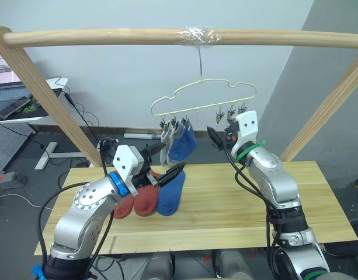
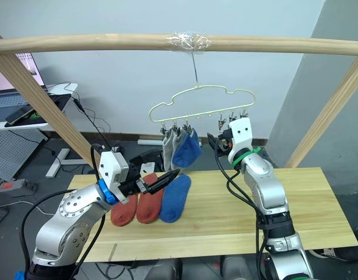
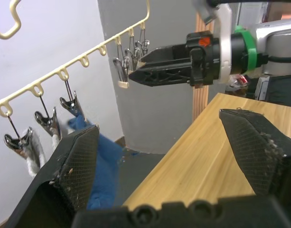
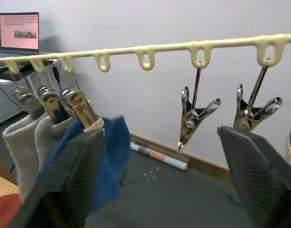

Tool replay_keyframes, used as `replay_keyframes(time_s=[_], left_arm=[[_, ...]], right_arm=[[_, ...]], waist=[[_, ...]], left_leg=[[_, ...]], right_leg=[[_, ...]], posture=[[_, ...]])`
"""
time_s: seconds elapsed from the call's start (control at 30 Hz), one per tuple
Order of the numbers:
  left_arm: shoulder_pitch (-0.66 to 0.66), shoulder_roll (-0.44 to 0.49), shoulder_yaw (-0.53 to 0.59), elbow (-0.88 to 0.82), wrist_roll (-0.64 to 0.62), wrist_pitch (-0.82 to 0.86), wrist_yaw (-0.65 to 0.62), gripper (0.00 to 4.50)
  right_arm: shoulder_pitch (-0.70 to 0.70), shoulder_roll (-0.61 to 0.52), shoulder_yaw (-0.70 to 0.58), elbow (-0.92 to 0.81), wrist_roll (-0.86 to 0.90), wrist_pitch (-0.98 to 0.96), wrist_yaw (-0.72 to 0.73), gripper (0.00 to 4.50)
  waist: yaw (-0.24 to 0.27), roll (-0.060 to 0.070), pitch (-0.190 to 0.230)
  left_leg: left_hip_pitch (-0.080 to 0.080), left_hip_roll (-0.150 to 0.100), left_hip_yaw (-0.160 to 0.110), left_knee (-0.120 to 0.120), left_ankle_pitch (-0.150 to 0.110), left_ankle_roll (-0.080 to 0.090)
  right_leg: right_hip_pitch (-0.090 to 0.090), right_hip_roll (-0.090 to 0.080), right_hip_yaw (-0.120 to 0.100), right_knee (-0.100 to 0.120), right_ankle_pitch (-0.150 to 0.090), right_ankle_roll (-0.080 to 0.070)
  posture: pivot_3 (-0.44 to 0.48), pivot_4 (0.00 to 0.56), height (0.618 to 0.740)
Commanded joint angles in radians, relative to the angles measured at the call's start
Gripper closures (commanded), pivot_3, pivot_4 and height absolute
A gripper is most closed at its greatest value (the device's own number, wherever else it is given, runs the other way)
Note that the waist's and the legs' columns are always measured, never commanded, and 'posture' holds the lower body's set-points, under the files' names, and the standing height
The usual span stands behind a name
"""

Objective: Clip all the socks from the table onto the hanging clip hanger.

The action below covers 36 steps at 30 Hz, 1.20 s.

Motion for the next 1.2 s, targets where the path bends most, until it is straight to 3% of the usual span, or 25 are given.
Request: replay_keyframes(time_s=[0.03, 0.63, 1.2], left_arm=[[-0.012, -0.01, 0.004, -0.018, 0.004, -0.017, 0.008, 0.0], [-0.026, -0.025, 0.008, -0.047, 0.003, -0.013, 0.025, 0.0], [-0.009, -0.022, 0.008, -0.066, 0.004, -0.007, 0.029, 0.0]], right_arm=[[-0.044, 0.014, -0.021, 0.008, -0.003, -0.044, -0.015, 0.39], [-0.168, 0.069, -0.051, 0.201, 0.003, -0.133, -0.027, 0.39], [-0.192, 0.122, -0.094, 0.243, 0.044, -0.111, -0.038, 0.39]], waist=[[0.0, 0.0, 0.0], [0.0, 0.0, 0.0], [0.0, 0.0, 0.0]], left_leg=[[0.0, 0.0, 0.0, 0.0, 0.0, 0.0], [0.003, 0.003, 0.01, 0.0, 0.0, 0.0], [0.005, 0.004, 0.015, 0.001, 0.0, 0.0]], right_leg=[[0.0, 0.0, 0.0, 0.0, 0.0, 0.0], [-0.002, 0.006, 0.012, 0.001, 0.004, -0.001], [-0.002, 0.007, 0.017, 0.001, 0.006, 0.001]], posture=[[0.002, 0.071, 0.74], [0.023, 0.089, 0.74], [0.033, 0.09, 0.74]])
